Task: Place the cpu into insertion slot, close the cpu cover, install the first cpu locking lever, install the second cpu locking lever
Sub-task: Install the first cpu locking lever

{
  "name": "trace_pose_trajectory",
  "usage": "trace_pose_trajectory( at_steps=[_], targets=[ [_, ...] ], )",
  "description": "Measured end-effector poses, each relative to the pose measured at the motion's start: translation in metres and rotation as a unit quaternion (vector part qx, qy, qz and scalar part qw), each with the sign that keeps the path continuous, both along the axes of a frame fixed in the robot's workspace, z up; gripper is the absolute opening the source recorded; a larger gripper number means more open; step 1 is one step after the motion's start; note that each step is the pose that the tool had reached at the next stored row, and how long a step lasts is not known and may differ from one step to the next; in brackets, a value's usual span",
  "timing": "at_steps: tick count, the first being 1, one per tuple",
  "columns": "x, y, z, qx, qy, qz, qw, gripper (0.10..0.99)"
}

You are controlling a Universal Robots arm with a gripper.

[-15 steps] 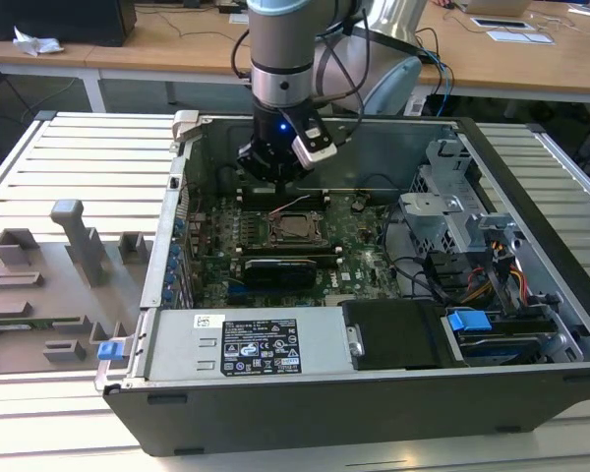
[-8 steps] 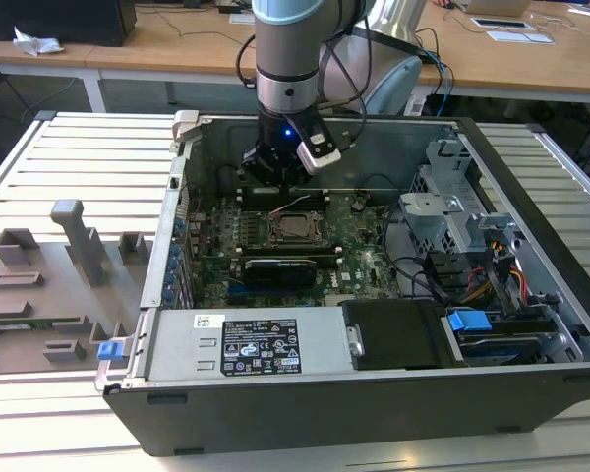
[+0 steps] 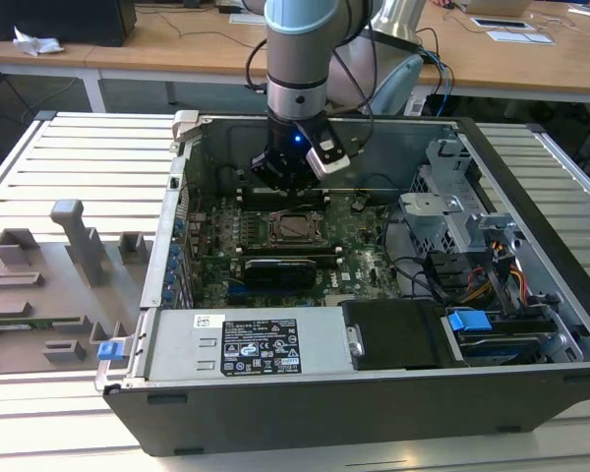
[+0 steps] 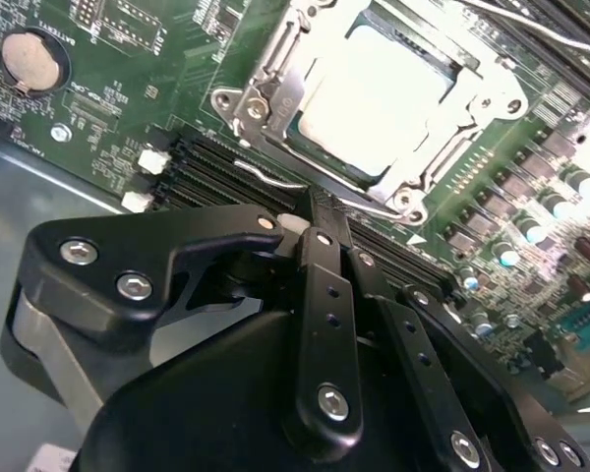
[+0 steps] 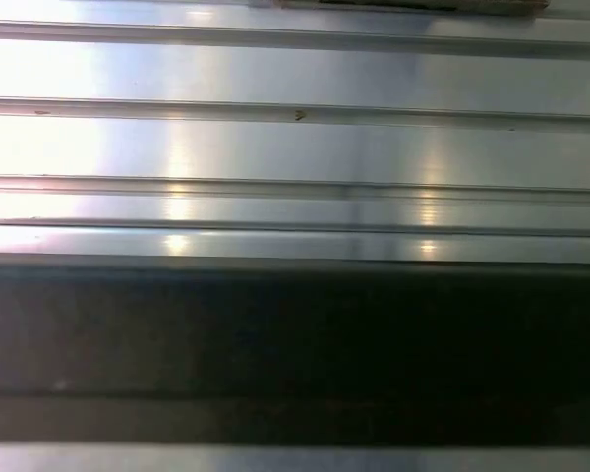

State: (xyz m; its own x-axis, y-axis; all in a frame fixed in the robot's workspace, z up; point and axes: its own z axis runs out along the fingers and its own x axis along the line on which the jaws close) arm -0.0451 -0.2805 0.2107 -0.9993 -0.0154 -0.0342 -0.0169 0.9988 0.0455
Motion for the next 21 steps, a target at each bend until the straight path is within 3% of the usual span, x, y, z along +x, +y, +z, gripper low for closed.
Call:
trace_pose_trajectory(
  at_steps=[6, 15, 18, 21],
  targets=[
    [0.0086, 0.0, -0.0045, 0.0, 0.0006, 0.0, 1.0, 0.106],
    [0.0119, -0.0003, -0.0102, -0.0004, 0.001, 0.0, 1.0, 0.106],
    [0.0134, 0.005, -0.0105, 0.0, 0.0007, 0.0, 1.0, 0.106],
    [0.0136, 0.0061, -0.0089, -0.0001, 0.0004, 0.001, 1.0, 0.106]
  ],
)
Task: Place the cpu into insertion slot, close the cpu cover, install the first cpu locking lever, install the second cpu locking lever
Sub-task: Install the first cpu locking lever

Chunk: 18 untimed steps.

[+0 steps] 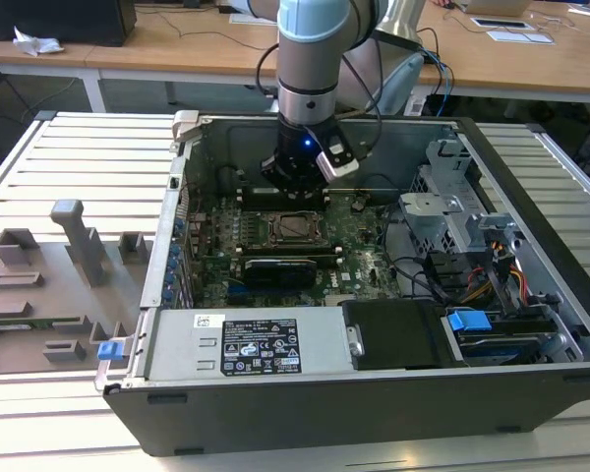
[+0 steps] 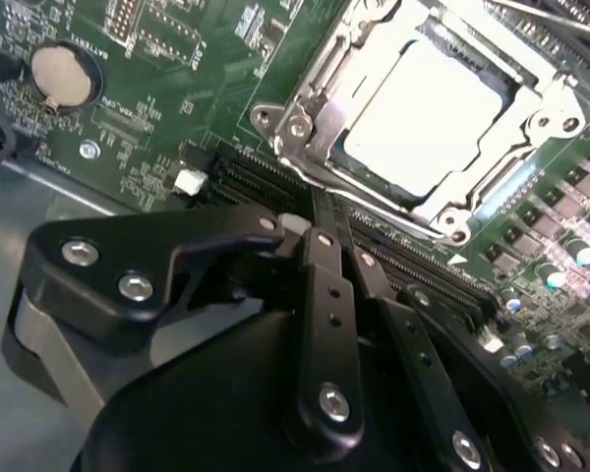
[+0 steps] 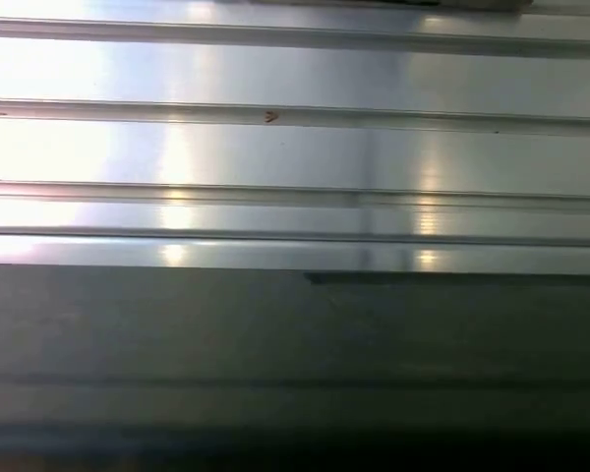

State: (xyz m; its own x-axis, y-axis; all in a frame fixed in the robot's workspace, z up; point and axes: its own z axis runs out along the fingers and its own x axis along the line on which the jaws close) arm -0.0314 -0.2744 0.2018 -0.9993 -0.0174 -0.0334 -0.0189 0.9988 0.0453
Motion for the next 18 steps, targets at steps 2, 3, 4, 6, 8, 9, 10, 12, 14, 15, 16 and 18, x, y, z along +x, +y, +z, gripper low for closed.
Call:
trace_pose_trajectory(
  at_steps=[2, 3, 4, 6, 8, 9, 10, 12, 14, 15, 16, 18],
  targets=[
    [-0.0002, -0.0009, 0.0036, -0.0013, 0.0001, 0.0, 1.0, 0.106],
    [-0.0002, -0.0021, 0.0039, -0.002, 0.0001, 0.0, 1.0, 0.106],
    [-0.0002, -0.0033, 0.0039, -0.0028, 0.0001, 0.0, 1.0, 0.106],
    [-0.0005, -0.0085, 0.004, -0.009, 0.0002, 0.0, 1.0, 0.106],
    [-0.0005, -0.0122, 0.004, -0.0121, 0.0002, 0.0, 0.9999, 0.106],
    [-0.0006, -0.0143, 0.0039, -0.0133, 0.0001, 0.0, 0.9999, 0.106],
    [-0.0007, -0.0163, 0.004, -0.0145, 0.0002, 0.0, 0.9999, 0.106],
    [-0.0007, -0.021, 0.004, -0.0166, 0.0002, 0.0, 0.9999, 0.106],
    [-0.0009, -0.0282, 0.004, -0.0191, 0.0002, 0.0, 0.9998, 0.106],
    [-0.001, -0.0308, 0.004, -0.0199, 0.0002, 0.001, 0.9998, 0.106],
    [-0.001, -0.034, 0.004, -0.021, 0.0002, 0.001, 0.9998, 0.106],
    [-0.001, -0.0376, 0.004, -0.0228, 0.0002, 0.001, 0.9997, 0.106]
  ],
)
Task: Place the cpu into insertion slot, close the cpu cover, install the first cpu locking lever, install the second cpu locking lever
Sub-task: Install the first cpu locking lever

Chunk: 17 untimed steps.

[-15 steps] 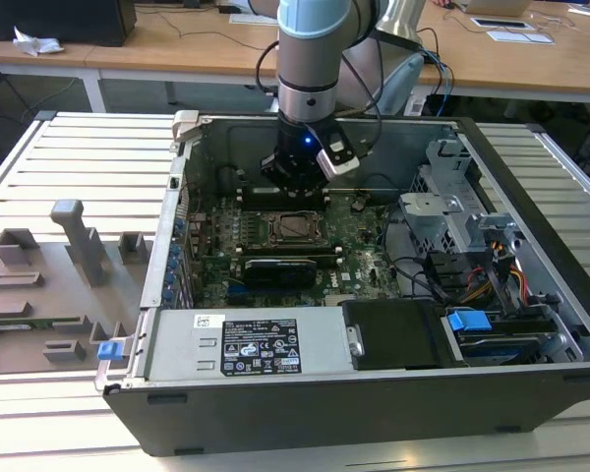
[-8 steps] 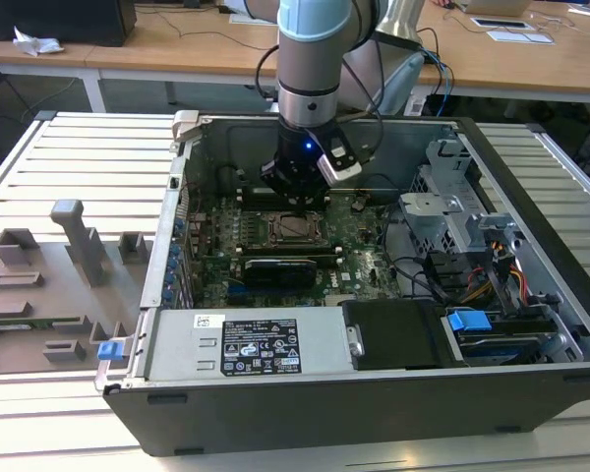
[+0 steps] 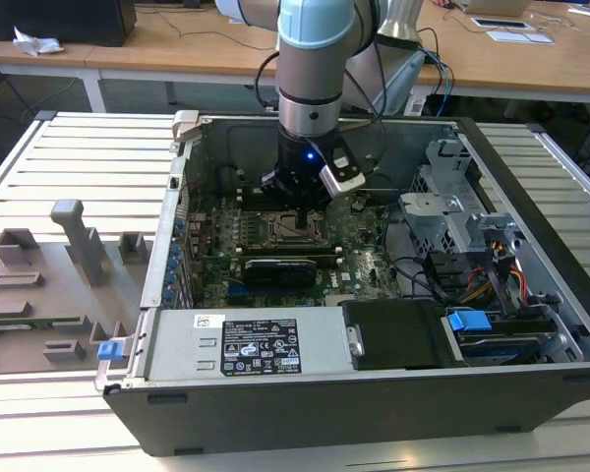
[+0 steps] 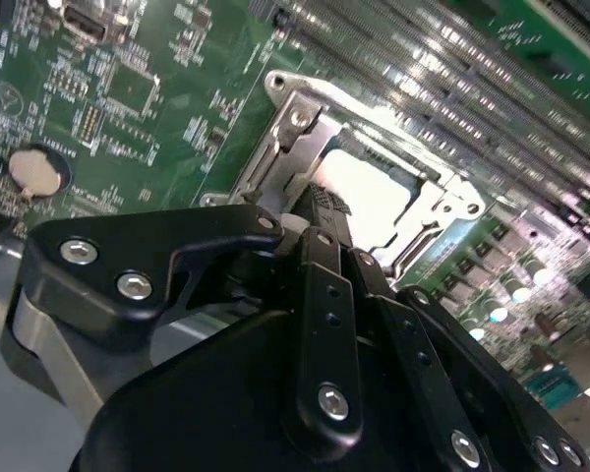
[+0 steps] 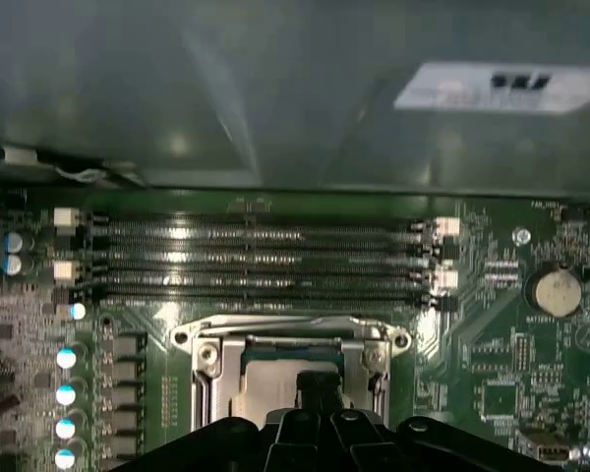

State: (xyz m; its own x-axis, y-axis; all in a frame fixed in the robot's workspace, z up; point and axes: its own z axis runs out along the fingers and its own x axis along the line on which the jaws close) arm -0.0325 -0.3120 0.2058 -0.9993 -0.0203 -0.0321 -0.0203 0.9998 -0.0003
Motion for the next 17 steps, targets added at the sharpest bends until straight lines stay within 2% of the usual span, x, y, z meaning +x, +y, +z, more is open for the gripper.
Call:
trace_pose_trajectory(
  at_steps=[2, 9, 17],
  targets=[
    [0.0, -0.0001, 0.0031, -0.0002, 0.0, 0.0, 1.0, 0.106],
    [0.0, -0.0001, 0.0208, -0.0009, 0.0, 0.0, 1.0, 0.106],
    [0.0, -0.0001, 0.0301, -0.0016, 0.0, 0.0, 1.0, 0.106]
  ],
)
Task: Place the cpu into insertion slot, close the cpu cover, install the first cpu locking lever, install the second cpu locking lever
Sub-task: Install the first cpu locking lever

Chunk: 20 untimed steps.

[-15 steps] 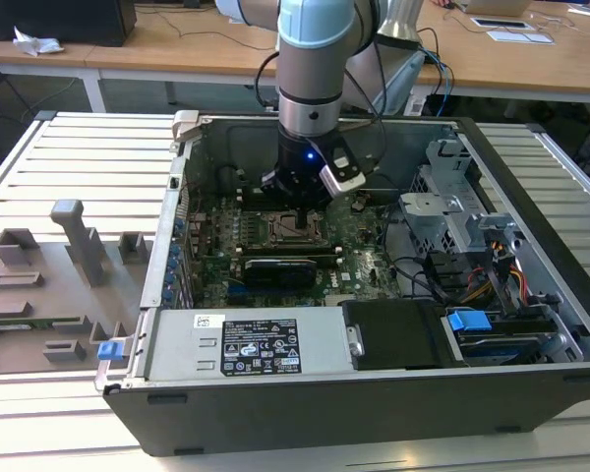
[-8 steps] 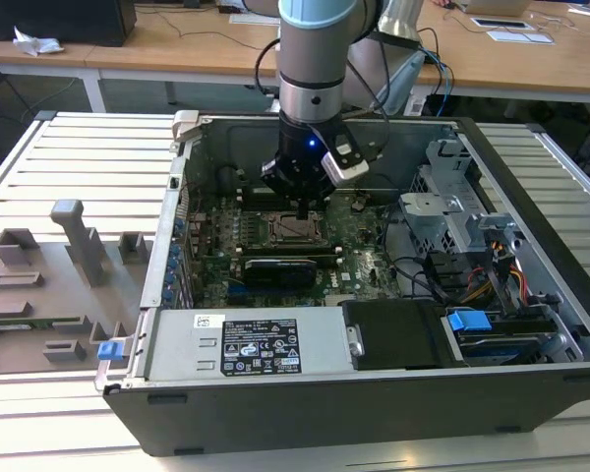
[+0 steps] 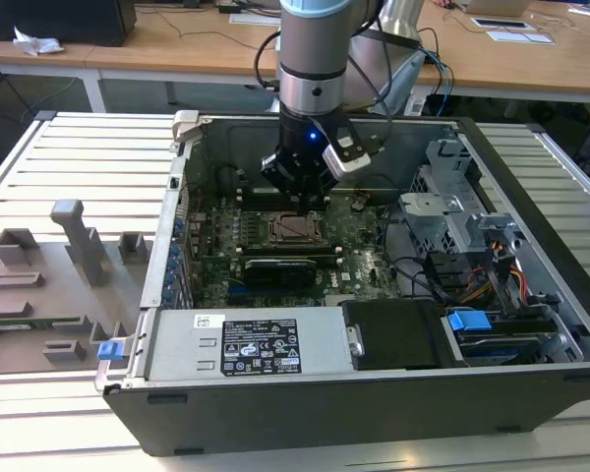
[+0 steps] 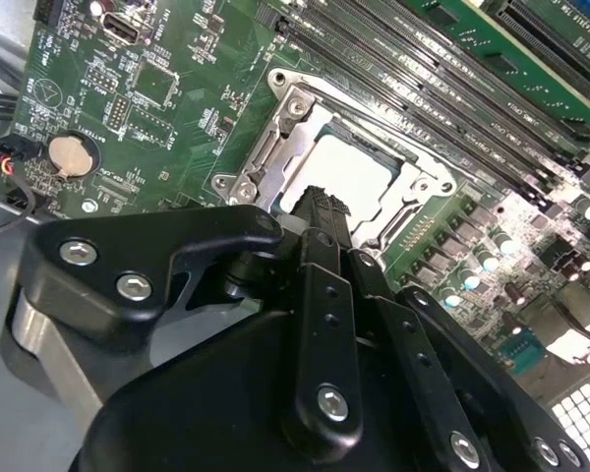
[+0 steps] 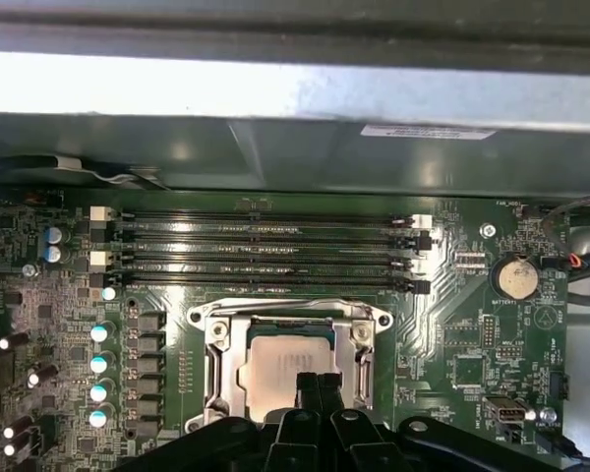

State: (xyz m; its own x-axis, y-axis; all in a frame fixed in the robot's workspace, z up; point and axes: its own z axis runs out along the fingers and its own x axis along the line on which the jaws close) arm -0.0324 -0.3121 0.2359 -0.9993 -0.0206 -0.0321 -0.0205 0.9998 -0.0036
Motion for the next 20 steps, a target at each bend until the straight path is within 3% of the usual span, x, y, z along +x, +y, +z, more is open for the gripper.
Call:
trace_pose_trajectory(
  at_steps=[9, 14, 20],
  targets=[
    [0.0, 0.0, 0.0124, -0.0008, 0.0, 0.0, 1.0, 0.106],
    [0.0, 0.0, 0.0239, -0.0016, 0.0, 0.0, 1.0, 0.106],
    [0.0, 0.0, 0.025, -0.0016, 0.0, 0.0, 1.0, 0.106]
  ],
)
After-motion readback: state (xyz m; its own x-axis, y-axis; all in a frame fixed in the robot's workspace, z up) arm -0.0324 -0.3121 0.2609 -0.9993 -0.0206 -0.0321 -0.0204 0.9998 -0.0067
